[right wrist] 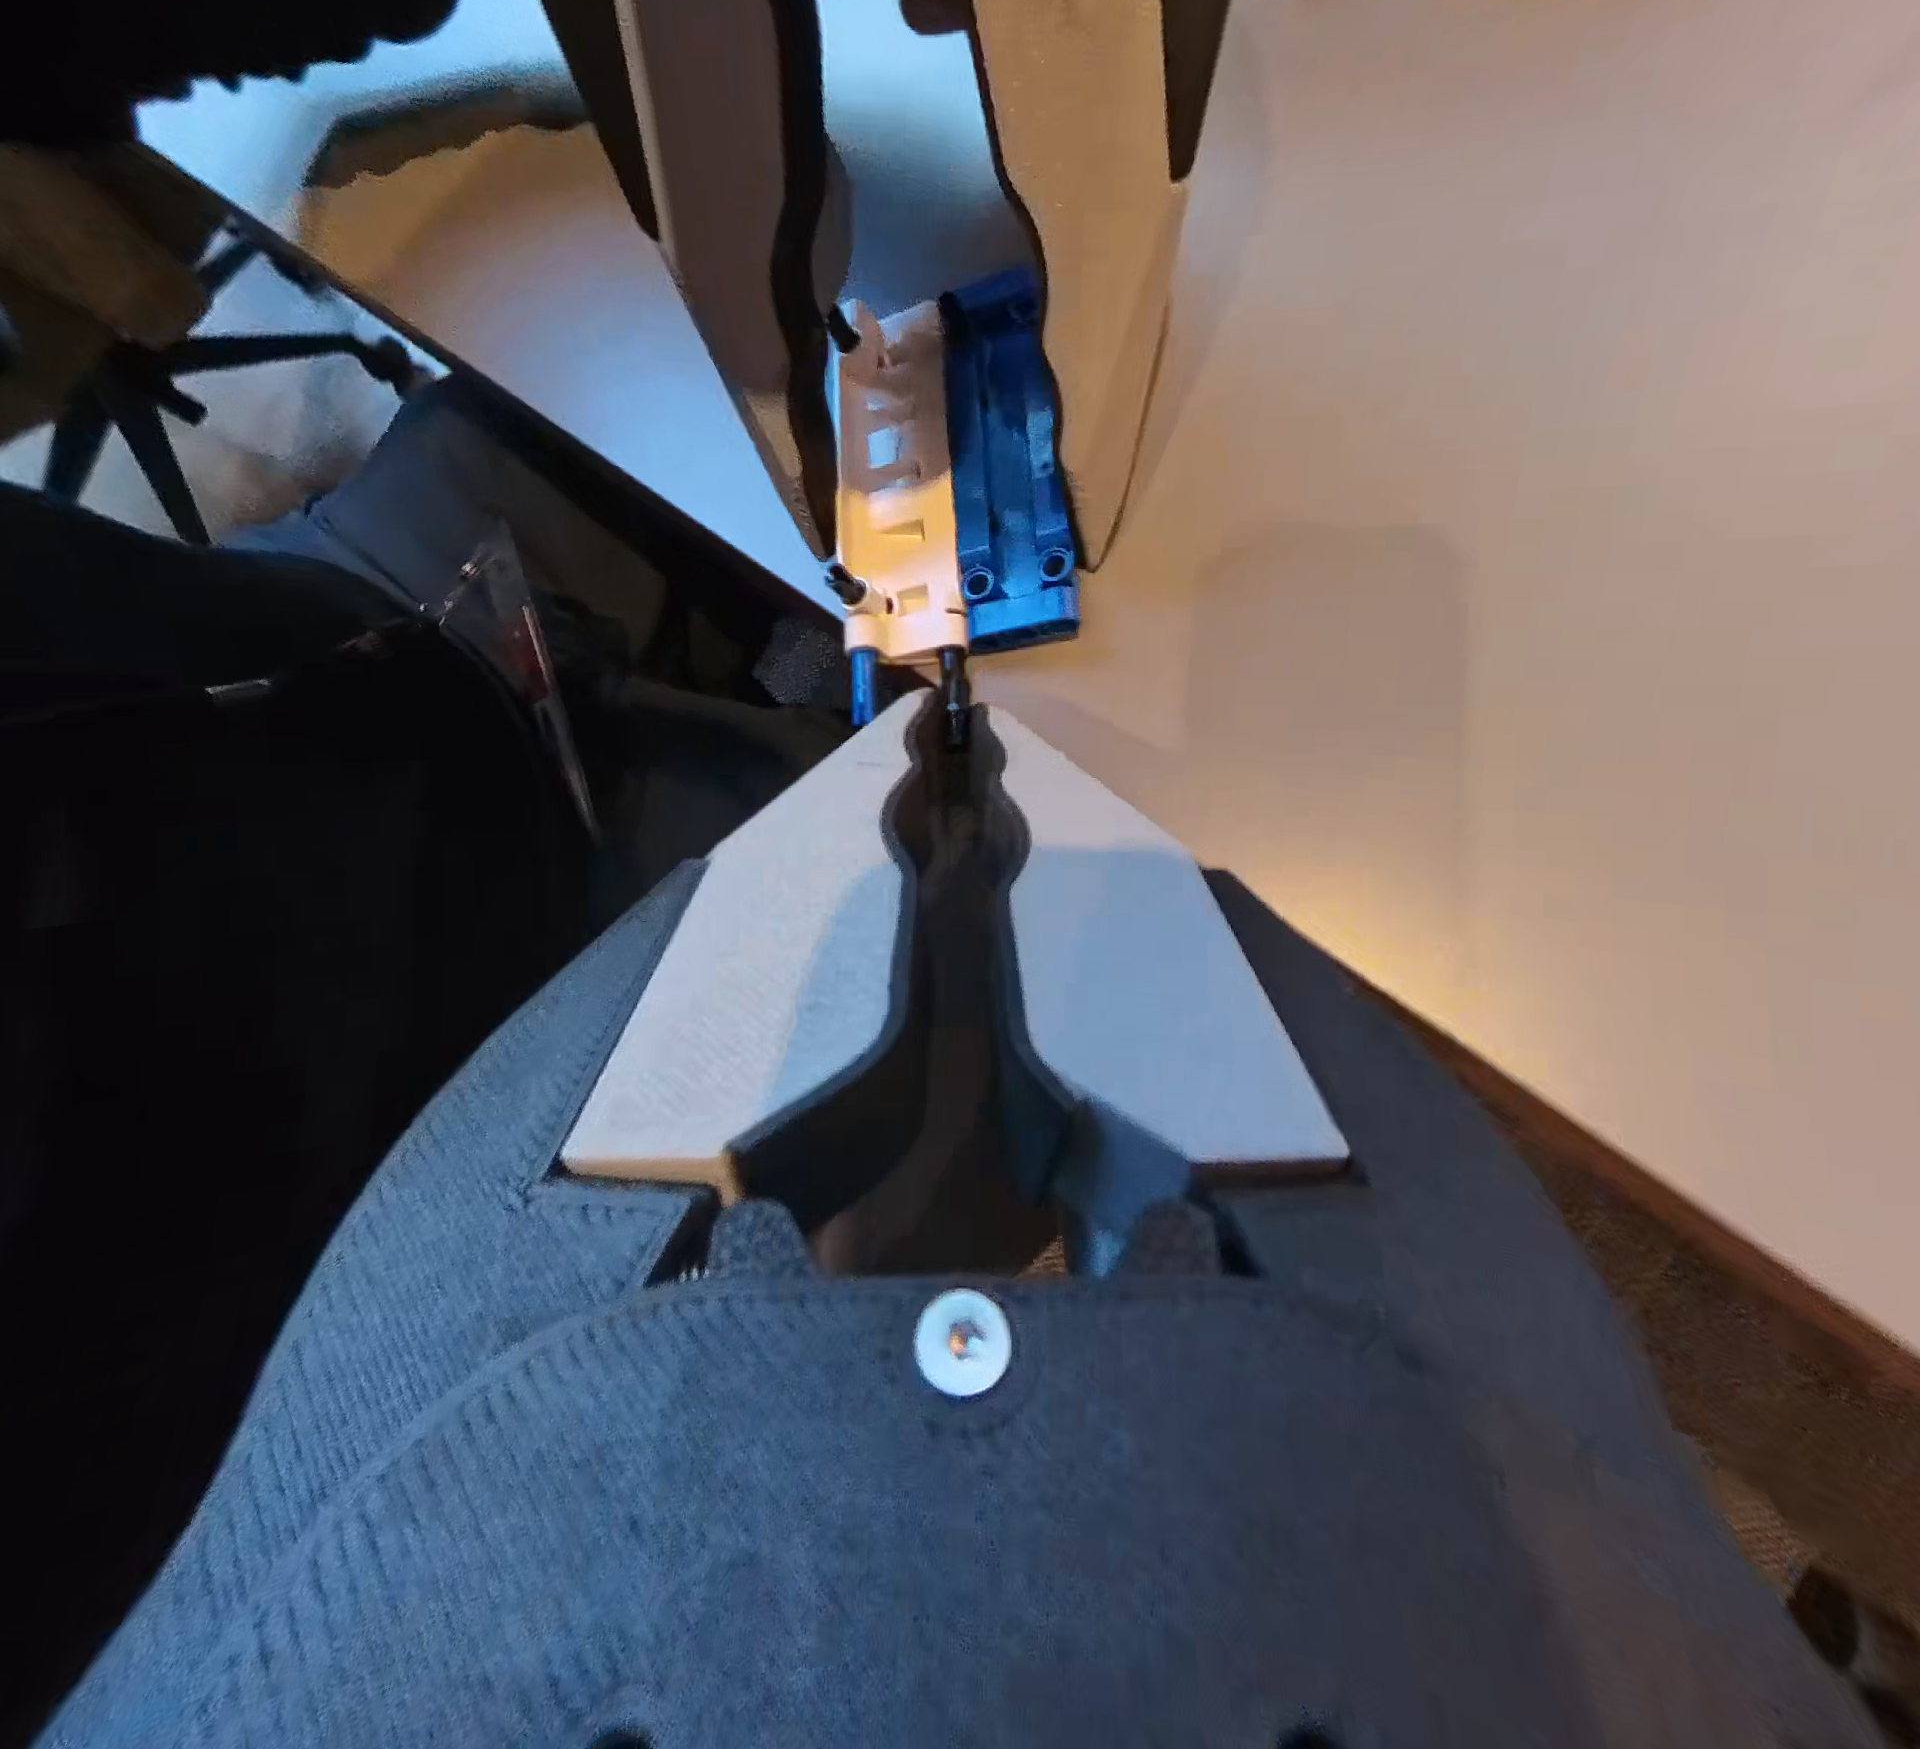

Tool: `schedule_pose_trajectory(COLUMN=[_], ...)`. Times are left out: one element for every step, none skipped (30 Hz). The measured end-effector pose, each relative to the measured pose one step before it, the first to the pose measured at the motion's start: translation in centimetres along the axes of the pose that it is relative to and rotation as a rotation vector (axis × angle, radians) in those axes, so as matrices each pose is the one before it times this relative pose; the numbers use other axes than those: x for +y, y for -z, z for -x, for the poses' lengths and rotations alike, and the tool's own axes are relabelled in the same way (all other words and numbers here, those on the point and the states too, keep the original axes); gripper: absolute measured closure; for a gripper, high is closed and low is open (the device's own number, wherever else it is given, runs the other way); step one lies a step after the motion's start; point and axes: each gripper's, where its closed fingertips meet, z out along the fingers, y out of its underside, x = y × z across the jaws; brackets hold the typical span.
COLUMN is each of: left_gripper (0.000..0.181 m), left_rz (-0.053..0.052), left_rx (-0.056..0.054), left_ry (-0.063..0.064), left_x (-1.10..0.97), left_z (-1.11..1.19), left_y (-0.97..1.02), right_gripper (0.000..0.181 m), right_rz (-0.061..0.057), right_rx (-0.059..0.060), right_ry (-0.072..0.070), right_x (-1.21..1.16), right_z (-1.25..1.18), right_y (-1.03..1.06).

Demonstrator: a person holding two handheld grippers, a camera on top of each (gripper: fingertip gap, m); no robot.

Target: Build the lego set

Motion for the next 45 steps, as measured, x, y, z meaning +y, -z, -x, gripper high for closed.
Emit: schedule_pose_trajectory(left_gripper=[0.13,0.13,0.13,0.13,0.13,0.13,0.13,0.13,0.13,0.13,0.131,0.131,0.131,0.131,0.131,0.131,0.131,0.13,0.131,0.131,0.13,0.13,0.13,0.13,0.13,0.131,0.131,0.13,0.131,0.13,0.131,0.13,0.13,0.131,0.131,0.131,0.131,0.13,0.131,0.13,0.13,0.13,0.131,0.13,0.13], left_rz=[-0.0049,-0.0022,-0.0001,0.0009,0.0012,-0.0002,0.0004,0.0019,0.0023,0.0012,0.0006,-0.0014,-0.0032,-0.004,-0.0053,-0.0069,-0.0077,-0.0041,-0.0017,-0.0019,-0.0021,-0.0021,-0.0015,-0.0013,-0.0006,-0.0003,-0.0007,-0.0021,-0.0038,-0.0058,-0.0058,-0.0051,-0.0058,-0.0064,-0.0071,-0.0076,-0.0072,-0.007,-0.0058,-0.0036,-0.0028,-0.0036,-0.0036,-0.0034,-0.003], left_rx=[0.0194,0.0151,0.0133,0.0081,0.0045,0.006,0.0064,0.0047,0.004,0.0052,0.006,0.0075,0.0092,0.0072,0.007,0.0053,0.0035,0.0018,0.0025,0.0019,0.0013,0.0012,0.0001,0.0004,-0.0001,-0.0004,-0.0008,0.0,0.0013,0.0028,0.0021,0.0018,0.0028,0.0037,0.004,0.0041,0.0047,0.005,0.0034,0.0035,0.0029,0.0028,0.0027,0.0008,0.0028], left_ry=[-0.0118,-0.0119,-0.0147,-0.013,-0.0088,-0.0092,-0.0091,-0.0097,-0.0093,-0.0093,-0.0066,-0.0049,-0.0042,-0.0012,0.002,0.0026,-0.0027,-0.0056,0.0008,-0.0003,0.0004,0.0008,0.0007,0.0008,0.0004,0.0004,0.001,0.0,0.0026,0.0043,0.002,0.0016,0.001,-0.002,-0.0034,-0.0016,-0.0027,-0.0016,-0.0004,-0.0017,-0.0008,0.0002,0.0003,-0.0012,-0.001], left_x=[-0.186,-0.161,-0.141,-0.136,-0.135,-0.117,-0.098,-0.068,-0.058,-0.046,-0.018,-0.021,-0.012,-0.021,-0.02,-0.018,-0.017,0.031,0.011,0.001,0.001,-0.009,-0.006,-0.009,0.004,-0.004,0.0,-0.002,-0.007,0.001,-0.003,0.001,-0.003,-0.005,0.007,-0.009,-0.005,-0.003,-0.002,-0.002,-0.009,-0.014,-0.02,-0.008,0.002], left_z=[-0.059,-0.063,-0.126,-0.077,-0.003,-0.037,-0.053,-0.051,-0.035,-0.055,-0.047,-0.056,-0.076,-0.042,-0.033,-0.025,-0.04,-0.045,-0.004,-0.009,0.007,-0.008,0.001,0.004,-0.007,0.003,0.018,-0.007,0.008,0.005,-0.003,0.002,-0.007,-0.02,-0.006,-0.009,-0.022,-0.034,-0.013,-0.029,-0.013,-0.018,-0.018,-0.008,-0.031], left_y=[-0.111,-0.109,-0.113,-0.116,-0.11,-0.105,-0.068,-0.066,-0.058,-0.045,-0.017,-0.009,-0.007,0.005,0.015,-0.002,-0.007,0.011,0.022,-0.001,0.015,0.005,0.004,0.001,-0.008,-0.002,0.005,0.008,0.006,0.015,0.008,0.021,0.009,0.008,0.012,0.018,0.003,0.005,0.0,-0.004,0.001,-0.012,-0.004,-0.013,-0.004], right_gripper=[0.178,0.178,0.178,0.178,0.178,0.178,0.178,0.178,0.178,0.178,0.179,0.178,0.178,0.178,0.178,0.178,0.178,0.178,0.178,0.178,0.178,0.178,0.178,0.178,0.178,0.178,0.178,0.178,0.178,0.178,0.178,0.178,0.178,0.178,0.178,0.178,0.178,0.178,0.178,0.178,0.178,0.178,0.178,0.178,0.178], right_rz=[-0.004,-0.0068,-0.0044,-0.0013,-0.0007,-0.0041,-0.0078,-0.0072,-0.0096,-0.0143,-0.0101,-0.0037,-0.0041,-0.0042,-0.0036,-0.0061,-0.0044,-0.0006,-0.0052,-0.0087,-0.0067,-0.0083,-0.0087,-0.0067,-0.0052,-0.0051,-0.0072,-0.0087,-0.0122,-0.0179,-0.0239,-0.0302,-0.0329,-0.0305,-0.026,-0.0207,-0.014,-0.0102,-0.0103,-0.0081,-0.0053,-0.0038,-0.0015,-0.0009,0.001], right_rx=[0.0087,0.0062,0.0069,0.0104,0.0081,0.0042,0.0009,-0.0013,0.0036,0.0081,0.0009,-0.0025,0.0016,-0.0031,-0.0118,-0.0098,-0.0047,-0.0079,-0.0136,-0.0156,-0.0186,-0.021,-0.0169,-0.0109,-0.0087,-0.0095,-0.0102,-0.0114,-0.0137,-0.017,-0.0223,-0.0286,-0.0345,-0.0379,-0.038,-0.0367,-0.0361,-0.0361,-0.0335,-0.0262,-0.0157,-0.0044,0.0054,0.0148,0.024], right_ry=[-0.0191,-0.0131,-0.01,-0.0076,-0.0064,-0.0077,-0.0108,-0.0145,-0.0139,-0.0094,-0.0082,-0.0107,-0.0092,-0.0058,-0.0064,-0.0063,-0.0032,-0.0028,-0.0084,-0.0149,-0.0179,-0.0204,-0.0205,-0.017,-0.015,-0.0168,-0.0209,-0.0252,-0.0321,-0.0413,-0.0504,-0.0586,-0.0626,-0.0604,-0.0549,-0.0515,-0.0478,-0.0444,-0.0414,-0.0318,-0.0181,-0.0035,0.0096,0.0244,0.0394], right_x=[0.275,0.182,0.167,0.215,0.211,0.146,0.075,0.079,0.053,-0.026,0.006,0.048,0.022,0.007,-0.032,-0.08,-0.04,0.04,-0.023,-0.05,-0.009,-0.019,-0.041,-0.019,0.009,0.003,-0.025,-0.001,-0.008,-0.019,-0.015,-0.009,-0.023,-0.012,-0.011,-0.018,0.01,0.024,0.006,0.002,0.015,0.017,0.019,0.013,0.02], right_z=[-0.019,0.064,0.091,0.059,0.082,0.135,0.165,0.146,0.034,-0.061,-0.007,-0.007,-0.105,-0.036,0.11,0.094,0.011,0.025,0.089,0.078,0.099,0.122,0.085,-0.001,-0.033,-0.023,-0.011,0.0,0.014,0.017,0.017,0.033,0.03,0.041,0.037,0.02,0.03,0.041,0.028,0.014,0.018,0.012,0.004,-0.003,0.005], right_y=[0.014,0.021,0.003,-0.032,-0.043,-0.034,-0.017,-0.046,-0.036,-0.003,0.002,-0.041,-0.068,-0.082,-0.078,-0.067,-0.041,-0.032,-0.023,-0.007,-0.023,-0.037,-0.029,-0.034,-0.017,-0.007,0.0,-0.015,-0.008,-0.016,-0.022,-0.029,-0.02,-0.011,-0.014,-0.014,-0.026,-0.021,-0.003,-0.009,-0.008,-0.007,0.0,-0.006,-0.019])
